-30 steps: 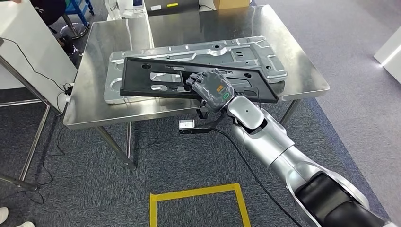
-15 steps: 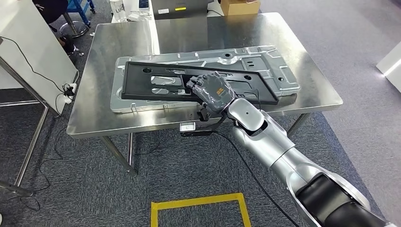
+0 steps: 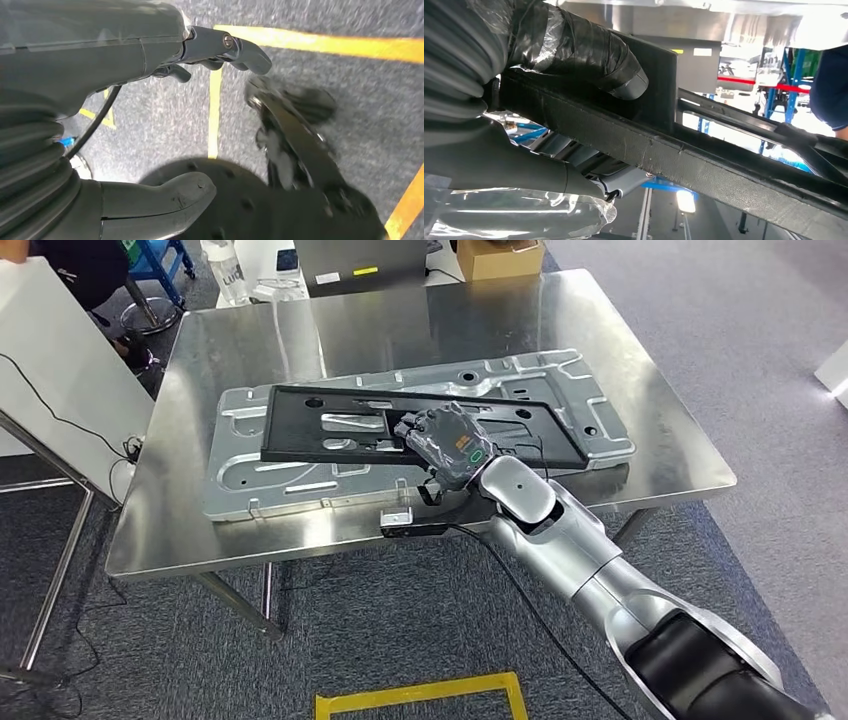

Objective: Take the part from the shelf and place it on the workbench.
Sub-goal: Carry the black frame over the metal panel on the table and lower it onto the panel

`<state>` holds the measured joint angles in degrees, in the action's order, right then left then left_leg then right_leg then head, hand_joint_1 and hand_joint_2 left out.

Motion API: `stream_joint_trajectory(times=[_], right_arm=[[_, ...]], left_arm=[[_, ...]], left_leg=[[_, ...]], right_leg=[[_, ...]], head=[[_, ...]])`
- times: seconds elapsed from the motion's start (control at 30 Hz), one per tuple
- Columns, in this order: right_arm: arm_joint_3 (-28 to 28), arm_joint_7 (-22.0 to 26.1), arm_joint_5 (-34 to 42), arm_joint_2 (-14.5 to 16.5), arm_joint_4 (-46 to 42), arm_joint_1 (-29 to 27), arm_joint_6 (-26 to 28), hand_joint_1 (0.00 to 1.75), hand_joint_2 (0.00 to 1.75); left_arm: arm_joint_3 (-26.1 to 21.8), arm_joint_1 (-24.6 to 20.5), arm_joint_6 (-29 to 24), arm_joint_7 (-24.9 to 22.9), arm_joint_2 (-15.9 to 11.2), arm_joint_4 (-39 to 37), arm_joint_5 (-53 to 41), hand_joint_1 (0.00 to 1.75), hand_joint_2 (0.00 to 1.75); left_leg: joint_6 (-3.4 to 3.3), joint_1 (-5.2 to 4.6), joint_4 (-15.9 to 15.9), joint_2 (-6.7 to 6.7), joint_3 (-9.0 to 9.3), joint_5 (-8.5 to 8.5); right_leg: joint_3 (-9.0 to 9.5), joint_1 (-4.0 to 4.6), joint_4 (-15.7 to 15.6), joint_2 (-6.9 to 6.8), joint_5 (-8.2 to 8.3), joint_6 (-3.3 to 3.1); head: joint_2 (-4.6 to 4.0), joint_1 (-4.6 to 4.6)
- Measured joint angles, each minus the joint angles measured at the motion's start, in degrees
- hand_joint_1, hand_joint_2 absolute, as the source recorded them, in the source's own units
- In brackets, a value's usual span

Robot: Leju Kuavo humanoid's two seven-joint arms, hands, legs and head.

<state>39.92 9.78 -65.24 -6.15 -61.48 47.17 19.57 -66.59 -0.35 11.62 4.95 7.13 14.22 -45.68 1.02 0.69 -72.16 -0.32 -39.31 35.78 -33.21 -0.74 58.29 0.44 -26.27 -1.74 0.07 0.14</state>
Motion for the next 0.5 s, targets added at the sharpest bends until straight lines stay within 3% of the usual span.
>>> stream_joint_trajectory(times=[0.03, 0.1, 0.13, 0.17, 0.23, 0.33, 0.5], right_arm=[[0.0, 0.0, 0.0, 0.0, 0.0, 0.0, 0.0, 1.75, 1.75], [0.0, -0.1, 0.0, 0.1, 0.0, -0.1, 0.0, 1.75, 1.75], [0.1, -0.1, 0.0, 0.1, 0.0, -0.1, -0.1, 1.75, 1.75], [0.1, 0.0, 0.0, 0.1, 0.1, -0.2, -0.1, 1.75, 1.75], [0.1, 0.0, 0.0, 0.2, 0.0, -0.4, -0.1, 1.75, 1.75], [0.1, 0.0, 0.0, 0.1, 0.0, -0.4, 0.0, 1.75, 1.75], [0.1, 0.0, 0.0, 0.0, 0.2, -0.5, 0.1, 1.75, 1.75]], left_arm=[[-0.1, 0.1, 0.0, 0.0, 0.0, 0.0, -0.1, 0.0, 1.75], [-0.3, 0.3, 0.0, 0.0, 0.0, 0.0, -0.1, 0.0, 1.75], [-0.4, 0.4, 0.0, 0.1, 0.0, 0.1, -0.1, 0.0, 1.75], [-0.5, 0.5, 0.0, 0.1, 0.0, 0.1, -0.1, 0.0, 1.75], [-0.5, 0.5, 0.2, 0.3, 0.0, 0.1, -0.1, 0.0, 1.75], [-0.5, 0.3, 0.4, 0.8, 0.1, 0.2, -0.1, 0.0, 1.75], [-0.6, 0.2, 0.4, 1.4, 0.2, 0.5, 0.0, 0.0, 1.75]], left_leg=[[-0.3, -0.04, 3.1, -0.01, 0.25, -2.38], [-1.1, -0.33, 10.3, -0.04, 0.86, -9.91], [-1.44, -0.52, 12.7, -0.06, 0.99, -12.8], [-1.7, -0.7, 13.8, -0.07, 0.89, -14.22], [-1.73, -0.75, 14.2, -0.08, 1.12, -14.37], [-1.35, -0.53, 15.1, -0.21, 1.72, -14.6], [-2.05, -0.75, 15.1, -0.43, 1.86, -13.98]], right_leg=[[0.98, 0.06, 0.0, 0.01, -0.66, 0.08], [2.24, 0.18, 0.2, 0.12, -1.78, 0.39], [2.44, 0.25, 0.3, 0.24, -2.32, 0.69], [2.42, 0.3, 0.4, 0.36, -2.74, 1.03], [2.63, 0.41, 0.1, 0.48, -3.13, 1.48], [3.17, 0.55, -0.4, 0.39, -2.63, 0.74], [3.57, 0.47, -1.1, 0.21, -2.65, 0.7]], head=[[0.0, 0.01], [0.0, 0.02], [0.0, 0.02], [0.0, 0.02], [0.0, 0.03], [0.0, 0.05], [0.0, 0.07]])
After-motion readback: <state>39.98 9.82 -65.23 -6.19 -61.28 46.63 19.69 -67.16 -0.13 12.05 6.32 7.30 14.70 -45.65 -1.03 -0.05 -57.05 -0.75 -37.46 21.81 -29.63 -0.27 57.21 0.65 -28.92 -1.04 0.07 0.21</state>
